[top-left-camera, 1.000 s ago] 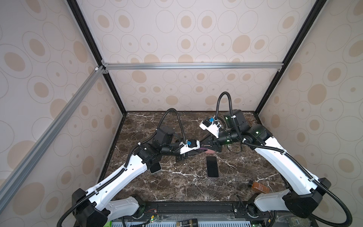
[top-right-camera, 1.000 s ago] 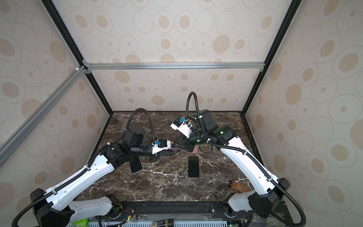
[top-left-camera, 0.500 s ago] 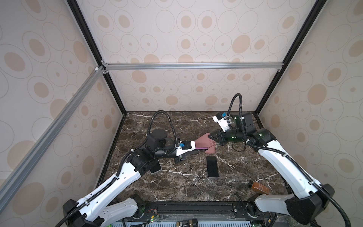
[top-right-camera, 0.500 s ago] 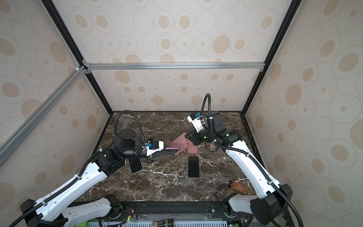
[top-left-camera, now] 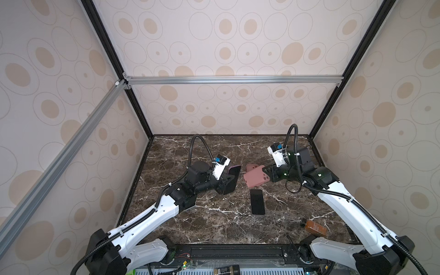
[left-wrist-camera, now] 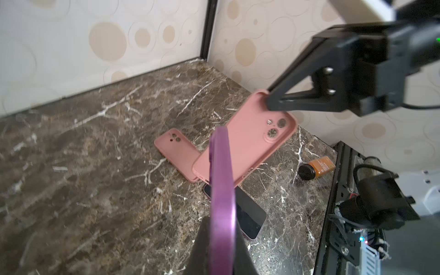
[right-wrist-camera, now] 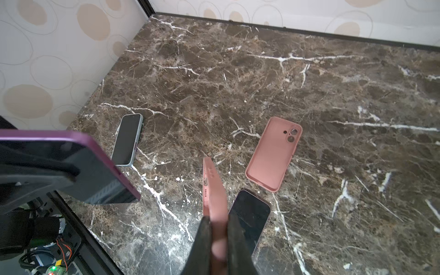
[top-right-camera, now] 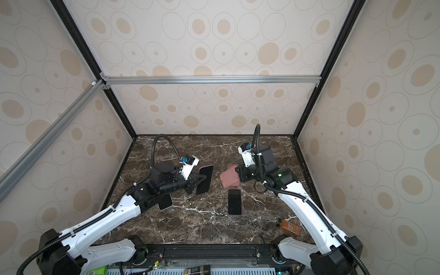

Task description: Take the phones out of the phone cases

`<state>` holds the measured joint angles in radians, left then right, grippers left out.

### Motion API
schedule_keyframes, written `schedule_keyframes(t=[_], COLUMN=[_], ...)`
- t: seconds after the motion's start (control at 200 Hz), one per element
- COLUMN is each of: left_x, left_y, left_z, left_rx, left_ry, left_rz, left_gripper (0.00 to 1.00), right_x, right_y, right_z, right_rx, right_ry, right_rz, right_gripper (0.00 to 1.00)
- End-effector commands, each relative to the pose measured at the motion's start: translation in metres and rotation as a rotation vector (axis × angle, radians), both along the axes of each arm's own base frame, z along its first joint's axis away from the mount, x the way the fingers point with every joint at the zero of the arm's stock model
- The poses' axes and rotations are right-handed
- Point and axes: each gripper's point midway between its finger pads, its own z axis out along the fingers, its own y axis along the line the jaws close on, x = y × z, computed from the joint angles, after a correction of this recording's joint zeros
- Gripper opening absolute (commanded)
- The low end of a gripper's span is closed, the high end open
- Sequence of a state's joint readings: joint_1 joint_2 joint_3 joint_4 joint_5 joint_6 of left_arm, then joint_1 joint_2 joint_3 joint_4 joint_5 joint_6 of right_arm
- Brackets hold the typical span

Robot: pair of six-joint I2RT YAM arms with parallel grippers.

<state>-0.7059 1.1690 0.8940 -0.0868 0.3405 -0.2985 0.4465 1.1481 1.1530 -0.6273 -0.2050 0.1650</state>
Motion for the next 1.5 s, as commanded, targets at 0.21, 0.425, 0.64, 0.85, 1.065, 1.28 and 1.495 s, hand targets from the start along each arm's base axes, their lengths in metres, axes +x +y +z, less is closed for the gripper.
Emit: schedule_keyframes(t=[0.21, 0.425, 0.64, 0.85, 1.065, 1.28, 1.495], left_x=[0.019, 0.007, 0.003, -0.008, -0.011, -0.007, 0.001], left_y=[-0.017, -0.021, -0.022, -0.039, -0.049, -0.051, -0.053], left_z=[-0.04, -0.041, -0.076, -0.106, -0.123, -0.137, -0.145], left_rx=[0.005, -0.148, -0.131, -0.143, -0.15, -0.111, -0.122], left_ry=[0.354, 0.31, 0.442, 0.617, 0.739, 0.8, 0.84], left_rz=[0.131, 0.077, 0.107, 0.052, 0.037, 0.067, 0.092], left_gripper=[0.0, 0.02, 0.0, 0.0, 0.0, 0.0, 0.0], right_x=[-0.003, -0.006, -0.011, -0.016, -0.019, -0.02, -0.019], right_y=[-0.026, -0.027, -0.026, -0.03, -0.031, -0.031, -0.03], right_z=[-0.02, -0.035, -0.048, -0.058, -0.073, -0.08, -0.09], right_rx=[0.019, 0.106, 0.146, 0.144, 0.133, 0.124, 0.118], right_ry=[0.053, 0.092, 0.126, 0.173, 0.229, 0.242, 0.284], right_rz=[-0.175, -0.215, -0.221, -0.23, -0.24, -0.236, -0.255], right_gripper=[0.0, 0.0, 0.0, 0.0, 0.0, 0.0, 0.0])
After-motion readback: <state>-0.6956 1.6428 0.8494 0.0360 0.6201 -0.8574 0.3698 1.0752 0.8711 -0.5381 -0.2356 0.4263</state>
